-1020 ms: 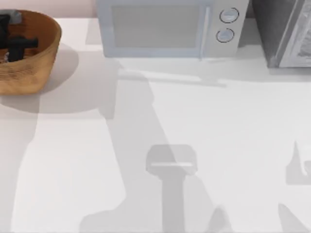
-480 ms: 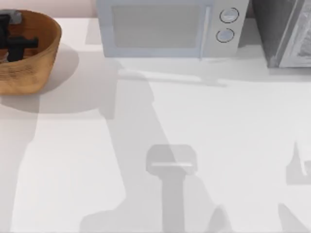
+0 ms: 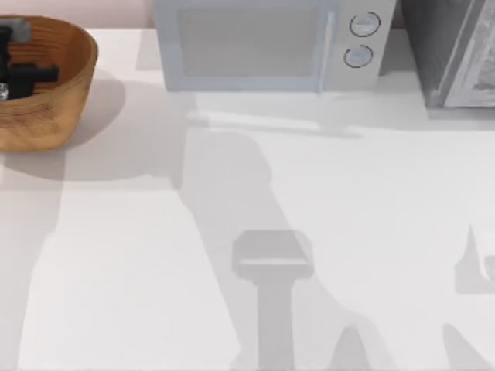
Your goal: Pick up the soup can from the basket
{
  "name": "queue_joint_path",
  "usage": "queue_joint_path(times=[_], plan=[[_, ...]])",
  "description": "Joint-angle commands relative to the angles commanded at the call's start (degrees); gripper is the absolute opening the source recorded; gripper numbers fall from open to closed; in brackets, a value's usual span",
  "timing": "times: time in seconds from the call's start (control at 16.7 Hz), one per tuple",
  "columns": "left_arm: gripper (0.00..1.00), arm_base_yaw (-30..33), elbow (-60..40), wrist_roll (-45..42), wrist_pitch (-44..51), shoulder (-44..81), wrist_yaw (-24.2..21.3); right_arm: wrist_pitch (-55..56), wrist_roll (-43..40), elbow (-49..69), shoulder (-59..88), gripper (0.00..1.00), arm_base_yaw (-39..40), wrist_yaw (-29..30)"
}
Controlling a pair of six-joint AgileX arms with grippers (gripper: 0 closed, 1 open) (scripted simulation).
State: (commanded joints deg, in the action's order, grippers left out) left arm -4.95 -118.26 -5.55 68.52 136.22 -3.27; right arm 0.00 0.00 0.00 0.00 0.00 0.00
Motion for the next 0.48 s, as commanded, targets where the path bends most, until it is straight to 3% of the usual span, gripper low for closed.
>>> queue_joint_path(times=[0.24, 0.48], plan=[[0.0, 0.77, 16.49, 0.67, -8.5, -13.29, 0.48, 0.0, 0.0, 0.0, 0.0, 1.0, 0.0, 0.0], [0.0, 1.51, 31.42, 1.46, -20.29, -34.38, 0.95, 0.0, 0.0, 0.0, 0.0, 1.0, 0.0, 0.0]])
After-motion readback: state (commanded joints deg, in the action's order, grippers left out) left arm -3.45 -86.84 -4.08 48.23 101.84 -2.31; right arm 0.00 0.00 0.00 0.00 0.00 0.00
